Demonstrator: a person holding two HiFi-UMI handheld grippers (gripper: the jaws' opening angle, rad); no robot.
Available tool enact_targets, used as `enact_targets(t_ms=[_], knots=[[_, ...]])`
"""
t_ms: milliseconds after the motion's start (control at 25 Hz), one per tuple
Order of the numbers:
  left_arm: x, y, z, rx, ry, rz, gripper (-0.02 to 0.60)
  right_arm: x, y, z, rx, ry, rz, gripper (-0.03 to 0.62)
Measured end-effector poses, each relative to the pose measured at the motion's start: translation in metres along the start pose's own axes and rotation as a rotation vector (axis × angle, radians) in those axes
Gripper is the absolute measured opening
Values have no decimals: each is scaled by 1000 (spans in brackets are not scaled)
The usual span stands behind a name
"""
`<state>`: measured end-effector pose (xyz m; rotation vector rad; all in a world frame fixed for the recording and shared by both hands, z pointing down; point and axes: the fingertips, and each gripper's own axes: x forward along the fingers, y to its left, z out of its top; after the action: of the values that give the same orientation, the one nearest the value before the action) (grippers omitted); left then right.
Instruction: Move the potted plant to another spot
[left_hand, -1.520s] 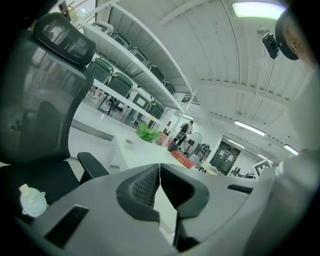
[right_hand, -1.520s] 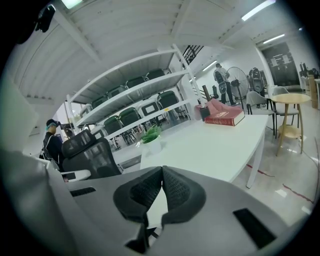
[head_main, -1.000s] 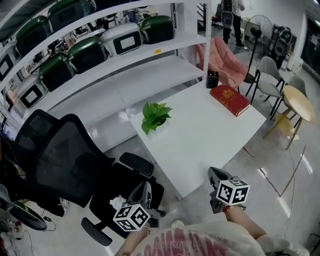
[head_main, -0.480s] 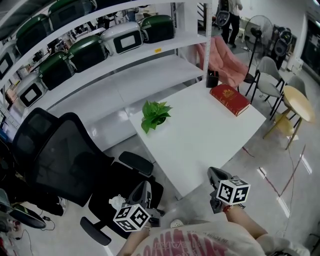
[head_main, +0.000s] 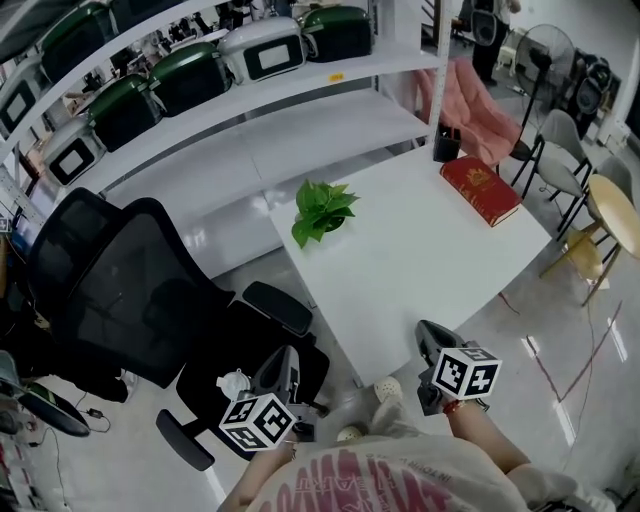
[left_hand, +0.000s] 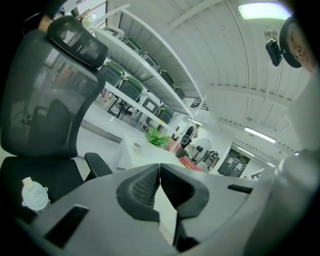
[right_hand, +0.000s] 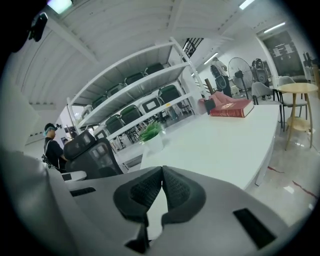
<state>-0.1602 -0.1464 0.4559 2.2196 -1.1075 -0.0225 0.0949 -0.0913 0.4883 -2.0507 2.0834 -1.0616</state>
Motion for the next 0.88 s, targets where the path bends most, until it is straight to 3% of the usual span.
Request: enact_targets(t_ms=[240, 880], knots=[[14, -1, 23, 39, -103, 74, 25, 27, -5, 31, -12, -12, 63, 12], [47, 21, 34, -94, -226, 271, 25, 135, -3, 75, -125, 122, 256, 12]])
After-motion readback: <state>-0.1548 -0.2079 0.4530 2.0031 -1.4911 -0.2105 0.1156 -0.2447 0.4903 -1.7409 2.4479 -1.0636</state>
